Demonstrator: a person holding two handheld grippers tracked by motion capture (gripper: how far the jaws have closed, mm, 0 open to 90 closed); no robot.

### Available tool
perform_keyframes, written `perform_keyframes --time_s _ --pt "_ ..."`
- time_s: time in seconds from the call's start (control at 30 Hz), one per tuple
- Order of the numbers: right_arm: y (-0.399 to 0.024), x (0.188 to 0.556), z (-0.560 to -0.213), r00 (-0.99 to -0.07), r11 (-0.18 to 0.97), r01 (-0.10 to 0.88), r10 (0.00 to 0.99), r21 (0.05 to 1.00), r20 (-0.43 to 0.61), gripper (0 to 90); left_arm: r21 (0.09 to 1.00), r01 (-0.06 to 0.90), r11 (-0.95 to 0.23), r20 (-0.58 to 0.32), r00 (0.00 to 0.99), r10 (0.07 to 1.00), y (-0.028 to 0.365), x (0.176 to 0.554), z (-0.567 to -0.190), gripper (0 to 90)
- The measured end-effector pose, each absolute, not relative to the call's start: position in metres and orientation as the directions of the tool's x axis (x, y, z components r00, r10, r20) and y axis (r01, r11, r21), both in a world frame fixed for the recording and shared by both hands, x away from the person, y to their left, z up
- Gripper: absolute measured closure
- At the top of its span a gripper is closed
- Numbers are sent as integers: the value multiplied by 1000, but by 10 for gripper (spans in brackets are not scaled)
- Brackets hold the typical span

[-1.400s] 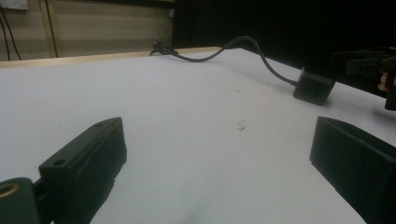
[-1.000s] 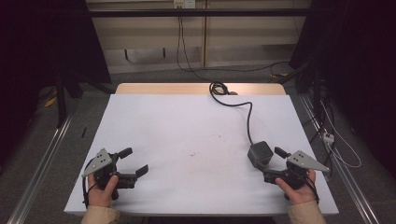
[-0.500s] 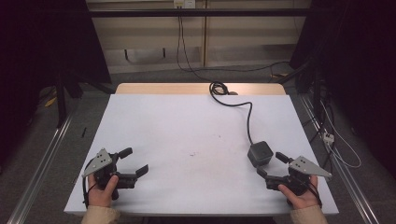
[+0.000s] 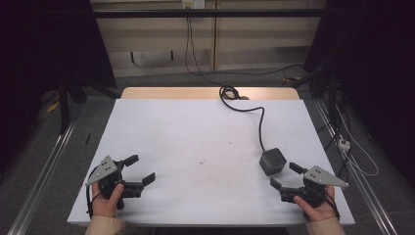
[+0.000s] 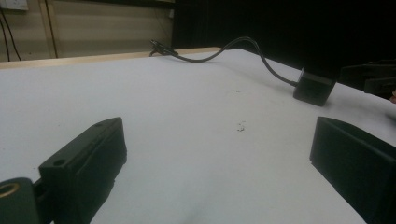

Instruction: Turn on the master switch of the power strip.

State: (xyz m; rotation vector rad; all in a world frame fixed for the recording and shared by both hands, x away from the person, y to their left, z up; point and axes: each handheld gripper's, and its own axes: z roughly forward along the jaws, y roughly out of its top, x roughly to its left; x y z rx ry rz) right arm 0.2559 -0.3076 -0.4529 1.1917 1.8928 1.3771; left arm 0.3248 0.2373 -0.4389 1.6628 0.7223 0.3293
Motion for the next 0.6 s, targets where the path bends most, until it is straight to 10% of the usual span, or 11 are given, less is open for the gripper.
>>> perform_keyframes --time_s 0.6 --pt "-309 256 -453 -486 108 375 869 921 96 78 955 284 -82 -175 767 618 233 327 -440 32"
